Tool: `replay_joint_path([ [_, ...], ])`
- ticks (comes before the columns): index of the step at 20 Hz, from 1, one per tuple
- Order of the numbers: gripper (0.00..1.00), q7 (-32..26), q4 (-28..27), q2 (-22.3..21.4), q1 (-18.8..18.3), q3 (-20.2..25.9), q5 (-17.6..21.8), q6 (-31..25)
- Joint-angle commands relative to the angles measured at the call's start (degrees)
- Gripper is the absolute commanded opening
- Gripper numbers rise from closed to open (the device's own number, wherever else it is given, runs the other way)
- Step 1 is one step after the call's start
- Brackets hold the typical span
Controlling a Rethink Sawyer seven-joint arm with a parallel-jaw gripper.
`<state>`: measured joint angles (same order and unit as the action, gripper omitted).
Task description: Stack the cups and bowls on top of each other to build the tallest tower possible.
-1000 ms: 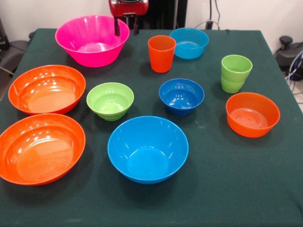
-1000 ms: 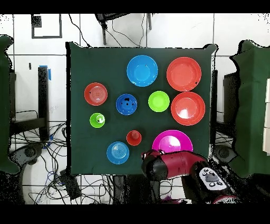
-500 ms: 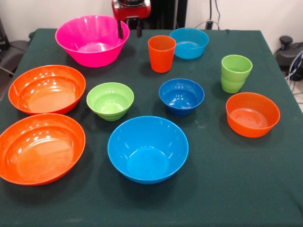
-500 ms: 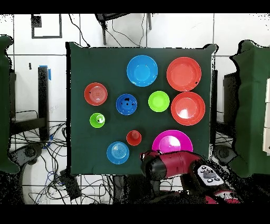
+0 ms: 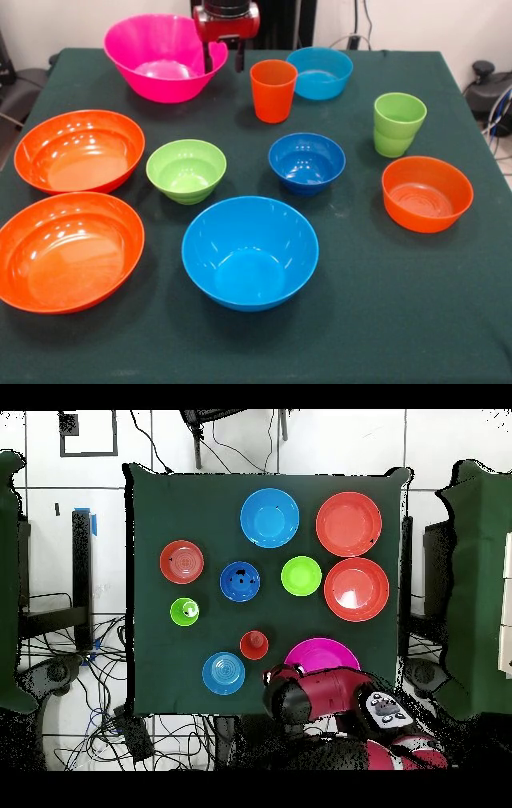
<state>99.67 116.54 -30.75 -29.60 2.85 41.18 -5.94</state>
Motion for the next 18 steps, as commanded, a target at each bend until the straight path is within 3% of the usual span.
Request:
replay_joint_path([
  [1, 1.0, 5.3, -6.1, 3.3, 3.0, 1.6, 1.6, 4.6],
  [14, 1.0, 5.2, -6.0, 4.1, 3.6, 0.7, 1.1, 6.3],
  [15, 0.0, 5.0, -5.9, 4.1, 3.7, 0.6, 1.2, 6.6],
  [18, 0.0, 4.8, -5.6, 4.0, 3.2, 1.0, 1.4, 6.9],
])
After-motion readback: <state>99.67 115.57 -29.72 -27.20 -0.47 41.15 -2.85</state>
